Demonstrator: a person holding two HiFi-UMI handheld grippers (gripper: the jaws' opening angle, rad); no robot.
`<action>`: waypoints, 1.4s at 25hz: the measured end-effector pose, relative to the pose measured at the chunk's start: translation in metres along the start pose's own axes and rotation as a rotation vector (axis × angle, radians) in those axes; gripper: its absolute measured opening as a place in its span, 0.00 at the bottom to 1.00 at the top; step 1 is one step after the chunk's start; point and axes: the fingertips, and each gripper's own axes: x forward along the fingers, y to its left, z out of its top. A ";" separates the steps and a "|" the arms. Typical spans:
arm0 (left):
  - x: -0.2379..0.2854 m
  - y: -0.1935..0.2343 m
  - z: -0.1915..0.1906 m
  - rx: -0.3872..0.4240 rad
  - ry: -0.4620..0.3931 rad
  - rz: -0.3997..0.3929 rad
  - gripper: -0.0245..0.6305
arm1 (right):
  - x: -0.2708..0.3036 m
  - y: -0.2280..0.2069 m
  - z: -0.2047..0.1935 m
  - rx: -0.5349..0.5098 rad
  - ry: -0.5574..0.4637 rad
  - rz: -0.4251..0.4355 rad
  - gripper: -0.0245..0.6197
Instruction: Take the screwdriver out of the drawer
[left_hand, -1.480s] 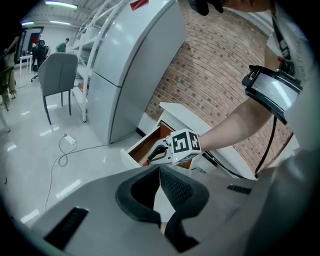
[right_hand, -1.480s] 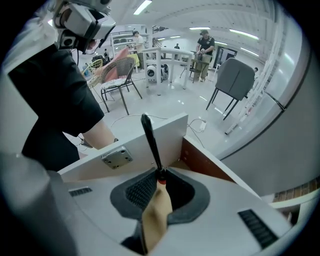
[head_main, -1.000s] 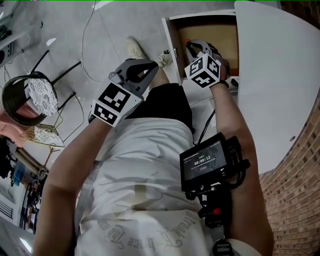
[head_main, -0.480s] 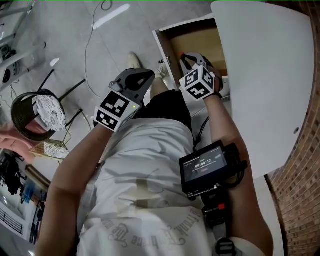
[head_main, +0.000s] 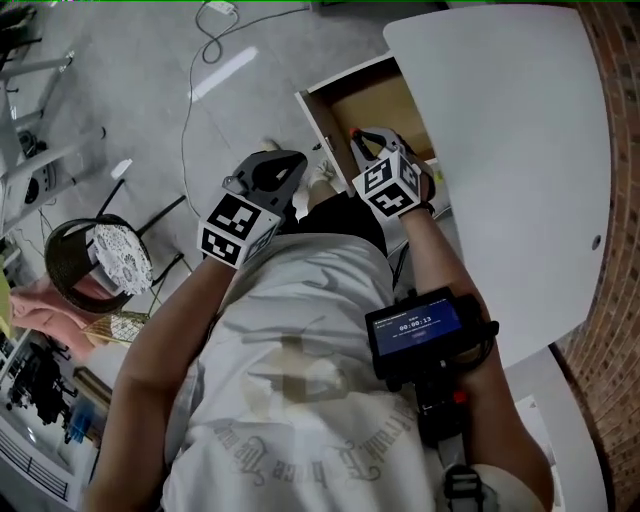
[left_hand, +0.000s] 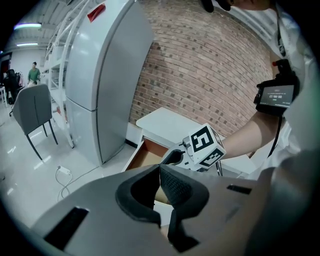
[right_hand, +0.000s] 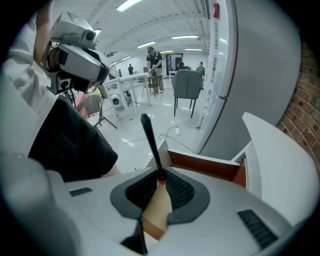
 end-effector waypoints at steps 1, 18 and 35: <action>-0.001 -0.003 0.008 0.009 -0.006 0.001 0.07 | -0.008 -0.001 0.002 0.009 -0.007 -0.006 0.15; -0.016 -0.016 0.054 0.135 -0.035 -0.100 0.07 | -0.087 -0.015 0.034 0.202 -0.102 -0.144 0.15; -0.019 -0.023 0.096 0.264 -0.059 -0.264 0.07 | -0.167 -0.017 0.048 0.497 -0.226 -0.281 0.15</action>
